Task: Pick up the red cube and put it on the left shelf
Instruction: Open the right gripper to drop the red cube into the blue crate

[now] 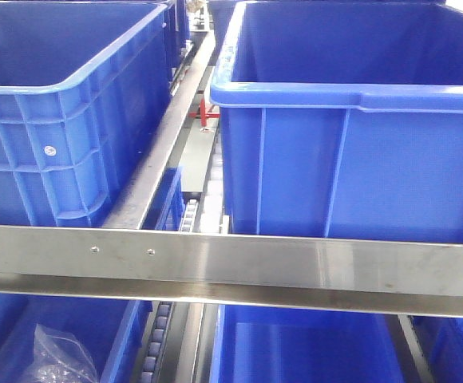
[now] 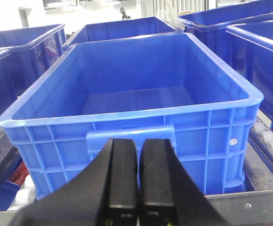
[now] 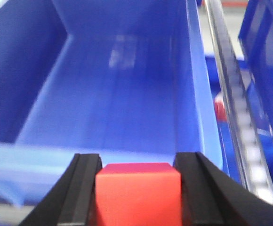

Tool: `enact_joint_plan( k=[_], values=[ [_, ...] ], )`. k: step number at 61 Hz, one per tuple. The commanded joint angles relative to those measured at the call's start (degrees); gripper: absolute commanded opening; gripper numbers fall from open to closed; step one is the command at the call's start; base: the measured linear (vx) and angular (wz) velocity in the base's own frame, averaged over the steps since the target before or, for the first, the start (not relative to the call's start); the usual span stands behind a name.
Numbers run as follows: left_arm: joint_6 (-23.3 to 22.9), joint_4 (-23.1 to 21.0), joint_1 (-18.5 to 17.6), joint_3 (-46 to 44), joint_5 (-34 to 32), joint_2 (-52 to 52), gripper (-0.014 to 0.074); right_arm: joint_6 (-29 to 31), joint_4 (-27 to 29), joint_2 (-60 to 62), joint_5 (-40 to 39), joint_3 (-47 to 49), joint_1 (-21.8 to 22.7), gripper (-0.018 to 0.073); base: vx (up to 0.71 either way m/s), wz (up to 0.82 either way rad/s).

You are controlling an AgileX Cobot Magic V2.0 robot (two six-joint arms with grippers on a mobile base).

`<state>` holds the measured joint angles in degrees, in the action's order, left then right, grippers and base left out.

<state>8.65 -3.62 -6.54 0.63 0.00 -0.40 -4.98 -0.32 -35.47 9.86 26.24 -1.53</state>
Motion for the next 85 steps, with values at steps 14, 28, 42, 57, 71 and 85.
enact_joint_plan(
  k=[14,28,42,57,71,85],
  values=[
    [0.1,-0.2,-0.3,1.3,-4.8,0.5,0.0106,0.1,-0.4,-20.9,-8.0,18.7,-2.5,0.0065,0.00,0.00],
    [0.1,-0.2,-0.3,1.3,-4.8,0.5,0.0106,0.2,-0.4,-39.4,-4.7,37.3,-8.2,0.0163,0.00,0.00],
    [0.1,-0.2,-0.3,1.3,-4.8,0.5,0.0106,0.2,-0.4,-49.3,-2.9,45.5,-10.7,0.0611,0.00,0.00],
    [0.1,-0.2,-0.3,1.3,-4.8,0.5,0.0106,0.2,-0.4,-44.4,-0.7,40.5,-10.6,0.0511,0.00,0.00],
    [0.1,-0.2,-0.3,1.3,-4.8,0.5,0.0106,0.2,-0.4,-25.9,-7.3,21.6,-8.3,0.0119,0.00,0.00],
    [0.1,-0.2,-0.3,1.3,-4.8,0.5,0.0106,0.2,-0.4,-2.1,-14.0,1.7,-3.1,0.0058,0.00,0.00]
  ],
)
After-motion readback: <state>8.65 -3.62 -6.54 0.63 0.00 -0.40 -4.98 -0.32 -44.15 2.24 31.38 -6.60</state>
